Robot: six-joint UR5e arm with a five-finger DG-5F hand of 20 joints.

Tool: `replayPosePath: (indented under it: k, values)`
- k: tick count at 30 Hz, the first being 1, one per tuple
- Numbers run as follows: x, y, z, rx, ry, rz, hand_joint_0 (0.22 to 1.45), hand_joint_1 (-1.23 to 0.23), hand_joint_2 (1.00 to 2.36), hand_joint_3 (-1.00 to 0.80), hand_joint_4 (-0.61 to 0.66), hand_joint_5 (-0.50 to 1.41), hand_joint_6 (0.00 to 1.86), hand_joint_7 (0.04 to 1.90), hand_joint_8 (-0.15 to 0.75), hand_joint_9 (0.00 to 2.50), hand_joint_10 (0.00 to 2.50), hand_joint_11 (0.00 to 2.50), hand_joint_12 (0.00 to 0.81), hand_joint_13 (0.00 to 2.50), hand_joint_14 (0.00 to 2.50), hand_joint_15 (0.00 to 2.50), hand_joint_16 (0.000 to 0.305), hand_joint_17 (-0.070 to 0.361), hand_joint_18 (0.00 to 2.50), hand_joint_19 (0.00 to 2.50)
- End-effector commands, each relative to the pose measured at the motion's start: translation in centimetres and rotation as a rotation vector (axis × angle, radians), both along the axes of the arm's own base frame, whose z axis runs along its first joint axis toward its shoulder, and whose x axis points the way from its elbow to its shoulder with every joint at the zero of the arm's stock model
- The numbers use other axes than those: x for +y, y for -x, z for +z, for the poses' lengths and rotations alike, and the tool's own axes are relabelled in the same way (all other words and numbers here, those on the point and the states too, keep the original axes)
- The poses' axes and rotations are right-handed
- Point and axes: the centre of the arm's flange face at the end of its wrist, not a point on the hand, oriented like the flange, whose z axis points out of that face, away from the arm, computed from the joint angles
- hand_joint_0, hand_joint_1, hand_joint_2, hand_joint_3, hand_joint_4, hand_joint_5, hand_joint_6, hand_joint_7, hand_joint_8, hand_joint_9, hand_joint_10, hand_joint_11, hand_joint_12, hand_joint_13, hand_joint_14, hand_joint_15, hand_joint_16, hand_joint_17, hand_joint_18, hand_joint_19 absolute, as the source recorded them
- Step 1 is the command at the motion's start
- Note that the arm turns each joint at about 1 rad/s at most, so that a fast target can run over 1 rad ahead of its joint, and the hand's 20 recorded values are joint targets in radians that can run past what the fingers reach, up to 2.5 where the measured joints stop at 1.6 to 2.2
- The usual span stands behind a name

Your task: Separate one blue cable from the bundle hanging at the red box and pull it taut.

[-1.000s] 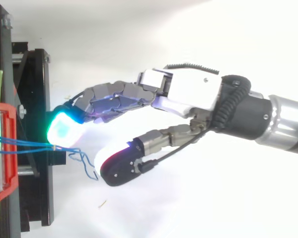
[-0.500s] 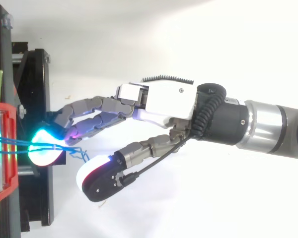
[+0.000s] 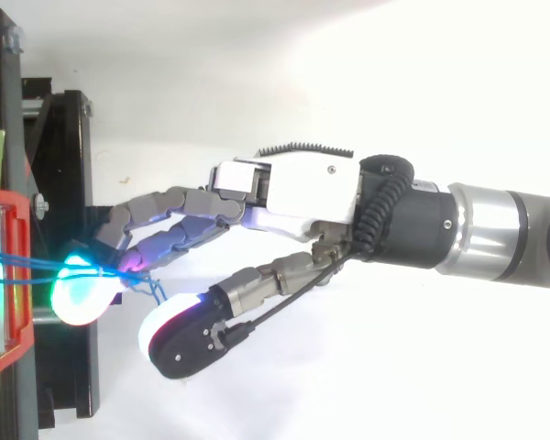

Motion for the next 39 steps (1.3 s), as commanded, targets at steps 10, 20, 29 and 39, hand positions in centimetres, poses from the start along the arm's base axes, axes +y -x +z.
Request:
replayPosePath:
  k: [10,20,29,39]
  values:
    - [-0.7,0.0,0.1,-0.004,-0.038,0.017,0.64,-0.48,1.01,-0.44,0.28,-0.15,0.50,0.85,0.311,0.71,0.00,0.15,0.287,0.70,0.01,0.23,0.028,0.064,0.58,0.28]
    - [-0.9,-0.1,0.5,-0.012,-0.042,0.042,0.67,-0.48,1.01,-0.31,0.28,-0.14,0.50,0.95,0.314,0.74,0.01,0.17,0.284,0.72,0.01,0.23,0.027,0.061,0.61,0.24]
    - [-1.8,-0.1,1.0,-0.013,-0.041,0.039,0.64,-0.49,1.01,-0.43,0.31,-0.13,0.50,0.99,0.328,0.79,0.01,0.22,0.282,0.76,0.01,0.24,0.026,0.059,0.62,0.23]
    - [-2.6,0.1,1.9,-0.010,-0.038,0.049,0.66,-0.50,1.01,-0.37,0.28,-0.11,0.50,1.14,0.330,0.84,0.01,0.26,0.278,0.78,0.01,0.24,0.025,0.056,0.65,0.22]
